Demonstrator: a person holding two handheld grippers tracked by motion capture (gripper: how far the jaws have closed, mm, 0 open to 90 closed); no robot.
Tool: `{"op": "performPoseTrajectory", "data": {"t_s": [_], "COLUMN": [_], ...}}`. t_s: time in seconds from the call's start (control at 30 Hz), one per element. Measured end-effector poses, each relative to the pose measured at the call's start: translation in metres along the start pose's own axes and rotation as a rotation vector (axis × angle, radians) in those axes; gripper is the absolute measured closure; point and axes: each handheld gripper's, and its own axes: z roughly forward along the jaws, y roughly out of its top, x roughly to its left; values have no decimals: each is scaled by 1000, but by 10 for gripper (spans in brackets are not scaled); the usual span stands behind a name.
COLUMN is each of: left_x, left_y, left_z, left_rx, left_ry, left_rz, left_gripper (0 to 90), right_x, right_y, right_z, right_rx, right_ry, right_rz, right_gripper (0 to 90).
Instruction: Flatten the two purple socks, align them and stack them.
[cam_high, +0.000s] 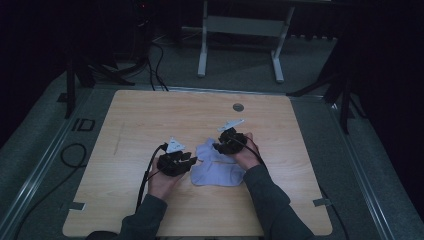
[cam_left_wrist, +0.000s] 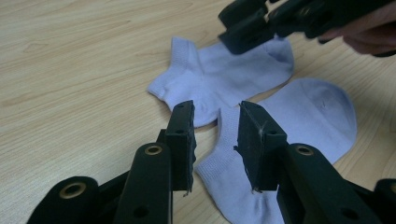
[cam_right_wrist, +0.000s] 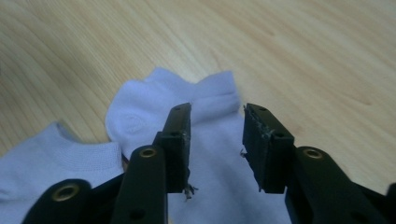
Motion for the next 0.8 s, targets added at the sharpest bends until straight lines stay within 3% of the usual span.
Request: {"op": "performPoseTrajectory", "data": {"t_s": [0.43,0.63,0.8], "left_x": [0,1,2], "left_y": [-1,-1,-2], "left_z": [1,1,1], "left_rx": [2,1,4], "left_ry": [-2,1,2], "left_rz": [-4,-7,-3], "left_gripper": [660,658,658], "right_x": [8,9,6], "right_y": [-1,-3,-3], "right_z": [23,34,34], "right_rx": [69,99,88], "right_ry": [39,46,39], "right_rz": [-21,-7,-7], "right_gripper": [527,509,603]}}
